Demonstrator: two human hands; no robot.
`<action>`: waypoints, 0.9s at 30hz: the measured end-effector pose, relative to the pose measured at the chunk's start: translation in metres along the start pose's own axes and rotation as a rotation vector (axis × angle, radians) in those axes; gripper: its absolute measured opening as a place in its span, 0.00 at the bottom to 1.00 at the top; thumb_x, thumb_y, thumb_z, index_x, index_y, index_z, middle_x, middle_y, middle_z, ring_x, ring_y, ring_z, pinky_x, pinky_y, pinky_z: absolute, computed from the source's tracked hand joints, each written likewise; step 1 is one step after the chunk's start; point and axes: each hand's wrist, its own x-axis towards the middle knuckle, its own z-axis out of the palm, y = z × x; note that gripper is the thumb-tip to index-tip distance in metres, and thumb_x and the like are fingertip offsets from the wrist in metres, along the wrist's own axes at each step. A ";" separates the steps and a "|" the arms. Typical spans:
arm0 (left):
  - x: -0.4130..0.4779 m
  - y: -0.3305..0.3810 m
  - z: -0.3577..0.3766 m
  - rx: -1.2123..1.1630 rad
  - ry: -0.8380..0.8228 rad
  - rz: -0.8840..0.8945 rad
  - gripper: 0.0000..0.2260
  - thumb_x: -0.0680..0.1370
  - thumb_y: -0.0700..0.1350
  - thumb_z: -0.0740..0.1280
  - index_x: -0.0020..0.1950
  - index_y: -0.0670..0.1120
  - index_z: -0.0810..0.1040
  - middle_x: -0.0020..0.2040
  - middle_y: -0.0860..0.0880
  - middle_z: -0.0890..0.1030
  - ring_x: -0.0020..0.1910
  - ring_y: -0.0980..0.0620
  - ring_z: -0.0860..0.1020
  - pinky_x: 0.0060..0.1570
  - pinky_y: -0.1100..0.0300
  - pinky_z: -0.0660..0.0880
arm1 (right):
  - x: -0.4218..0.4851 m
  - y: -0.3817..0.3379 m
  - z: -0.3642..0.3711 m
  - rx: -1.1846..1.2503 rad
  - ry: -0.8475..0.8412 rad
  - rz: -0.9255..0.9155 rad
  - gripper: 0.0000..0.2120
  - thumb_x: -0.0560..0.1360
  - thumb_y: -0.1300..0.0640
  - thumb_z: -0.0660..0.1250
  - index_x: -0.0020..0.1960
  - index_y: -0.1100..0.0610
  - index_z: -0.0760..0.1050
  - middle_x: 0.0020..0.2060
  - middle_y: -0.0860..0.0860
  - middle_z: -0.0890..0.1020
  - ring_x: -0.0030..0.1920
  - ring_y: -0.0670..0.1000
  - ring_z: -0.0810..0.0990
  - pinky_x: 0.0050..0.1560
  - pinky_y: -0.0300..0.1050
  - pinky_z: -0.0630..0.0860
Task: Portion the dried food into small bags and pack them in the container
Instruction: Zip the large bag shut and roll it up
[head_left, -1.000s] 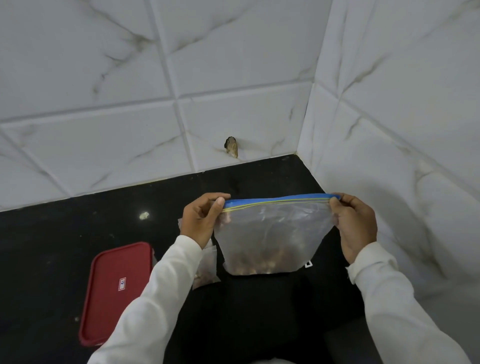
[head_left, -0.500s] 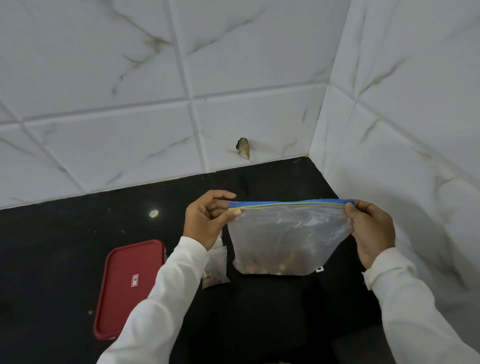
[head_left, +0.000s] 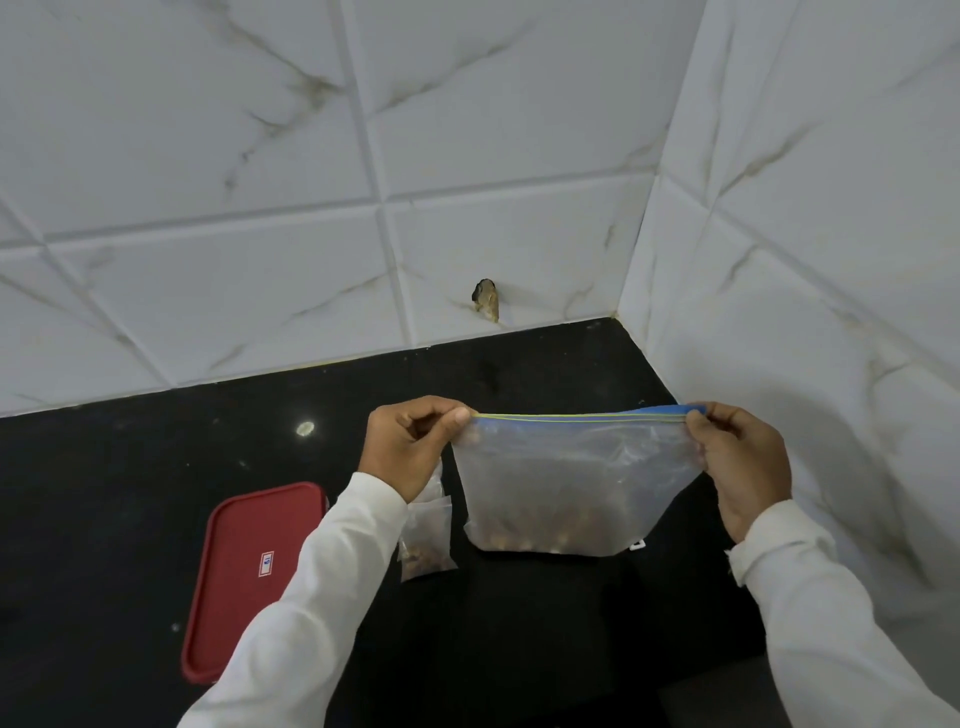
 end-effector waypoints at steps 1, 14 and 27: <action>0.000 -0.001 0.002 0.013 0.018 -0.011 0.06 0.77 0.38 0.70 0.46 0.48 0.85 0.40 0.53 0.85 0.41 0.55 0.83 0.45 0.63 0.79 | -0.001 0.000 0.000 0.005 -0.007 -0.008 0.04 0.76 0.59 0.69 0.46 0.50 0.81 0.46 0.52 0.83 0.51 0.56 0.82 0.57 0.56 0.79; 0.011 0.023 0.019 0.369 -0.175 -0.112 0.09 0.71 0.47 0.78 0.47 0.56 0.84 0.43 0.57 0.84 0.46 0.56 0.81 0.52 0.60 0.79 | -0.019 -0.014 0.009 0.184 -0.085 -0.086 0.05 0.78 0.61 0.67 0.52 0.54 0.79 0.46 0.52 0.83 0.48 0.51 0.82 0.50 0.45 0.78; 0.036 0.080 0.084 0.971 -0.586 -0.282 0.19 0.76 0.67 0.63 0.55 0.56 0.80 0.54 0.52 0.83 0.55 0.46 0.80 0.65 0.47 0.72 | -0.026 -0.013 0.017 0.021 -0.044 -0.230 0.07 0.77 0.61 0.67 0.53 0.53 0.78 0.38 0.47 0.83 0.42 0.46 0.83 0.54 0.52 0.80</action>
